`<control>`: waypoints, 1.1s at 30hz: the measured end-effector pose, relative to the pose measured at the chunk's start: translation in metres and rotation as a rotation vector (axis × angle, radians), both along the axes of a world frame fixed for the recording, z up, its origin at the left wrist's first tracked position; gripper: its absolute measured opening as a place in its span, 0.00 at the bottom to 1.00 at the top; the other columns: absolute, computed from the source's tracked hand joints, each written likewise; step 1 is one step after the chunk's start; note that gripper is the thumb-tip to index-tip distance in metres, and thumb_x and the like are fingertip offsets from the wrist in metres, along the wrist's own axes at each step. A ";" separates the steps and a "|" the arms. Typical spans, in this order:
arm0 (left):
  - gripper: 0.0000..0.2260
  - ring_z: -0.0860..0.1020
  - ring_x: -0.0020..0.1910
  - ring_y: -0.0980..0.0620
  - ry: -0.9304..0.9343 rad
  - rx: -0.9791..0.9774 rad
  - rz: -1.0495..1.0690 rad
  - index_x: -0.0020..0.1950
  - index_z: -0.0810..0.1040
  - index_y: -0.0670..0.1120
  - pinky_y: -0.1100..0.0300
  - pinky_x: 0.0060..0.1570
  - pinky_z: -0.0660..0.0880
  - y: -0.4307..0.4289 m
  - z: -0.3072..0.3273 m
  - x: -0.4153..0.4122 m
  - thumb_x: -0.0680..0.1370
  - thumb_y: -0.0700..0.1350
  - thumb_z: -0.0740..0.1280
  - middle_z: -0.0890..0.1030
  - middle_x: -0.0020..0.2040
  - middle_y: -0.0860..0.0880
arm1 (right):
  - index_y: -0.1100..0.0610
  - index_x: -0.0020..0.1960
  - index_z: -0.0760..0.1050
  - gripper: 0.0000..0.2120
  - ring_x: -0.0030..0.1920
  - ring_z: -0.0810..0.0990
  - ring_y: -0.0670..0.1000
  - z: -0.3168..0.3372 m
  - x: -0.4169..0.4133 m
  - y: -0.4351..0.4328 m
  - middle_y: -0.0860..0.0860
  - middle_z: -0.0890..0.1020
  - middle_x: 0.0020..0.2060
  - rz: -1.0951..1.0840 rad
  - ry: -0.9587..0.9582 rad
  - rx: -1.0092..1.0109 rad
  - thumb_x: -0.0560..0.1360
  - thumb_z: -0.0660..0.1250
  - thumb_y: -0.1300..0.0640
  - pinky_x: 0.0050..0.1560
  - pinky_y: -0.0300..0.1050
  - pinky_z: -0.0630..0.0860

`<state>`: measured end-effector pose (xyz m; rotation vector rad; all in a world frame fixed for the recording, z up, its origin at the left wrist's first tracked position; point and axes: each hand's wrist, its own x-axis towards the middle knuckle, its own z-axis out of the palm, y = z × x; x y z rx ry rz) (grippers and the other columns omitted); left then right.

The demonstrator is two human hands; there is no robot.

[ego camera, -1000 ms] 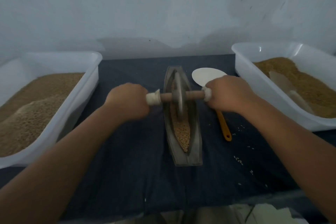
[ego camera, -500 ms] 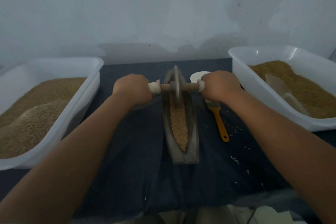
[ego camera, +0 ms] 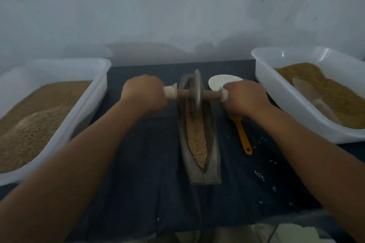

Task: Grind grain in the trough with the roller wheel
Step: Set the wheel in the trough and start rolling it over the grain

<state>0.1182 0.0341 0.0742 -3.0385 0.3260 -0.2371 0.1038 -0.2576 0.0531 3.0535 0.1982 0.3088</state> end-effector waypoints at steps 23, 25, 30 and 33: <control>0.09 0.79 0.39 0.46 0.138 -0.101 -0.011 0.37 0.75 0.51 0.55 0.40 0.75 0.008 -0.005 -0.016 0.72 0.54 0.69 0.80 0.39 0.51 | 0.48 0.38 0.74 0.18 0.34 0.75 0.48 0.009 -0.009 0.002 0.46 0.78 0.33 0.027 0.049 -0.008 0.79 0.54 0.40 0.36 0.47 0.72; 0.08 0.80 0.39 0.49 0.179 -0.104 -0.038 0.38 0.76 0.52 0.57 0.37 0.74 0.022 -0.018 -0.046 0.71 0.54 0.69 0.78 0.37 0.55 | 0.46 0.37 0.74 0.19 0.34 0.77 0.46 0.015 -0.038 -0.003 0.45 0.78 0.32 0.122 0.094 0.008 0.75 0.52 0.37 0.36 0.48 0.75; 0.11 0.73 0.29 0.58 0.085 -0.086 -0.055 0.35 0.73 0.54 0.61 0.27 0.63 0.038 -0.035 -0.086 0.68 0.60 0.64 0.75 0.30 0.57 | 0.42 0.34 0.69 0.14 0.30 0.73 0.41 0.015 -0.072 -0.012 0.42 0.75 0.29 0.187 0.147 0.007 0.72 0.58 0.35 0.30 0.39 0.63; 0.11 0.75 0.32 0.51 0.024 -0.052 -0.018 0.35 0.73 0.52 0.59 0.31 0.68 0.019 -0.026 -0.048 0.69 0.58 0.66 0.75 0.34 0.55 | 0.45 0.39 0.73 0.14 0.35 0.77 0.45 0.007 -0.039 -0.002 0.45 0.79 0.34 0.061 0.115 0.033 0.78 0.60 0.39 0.40 0.48 0.78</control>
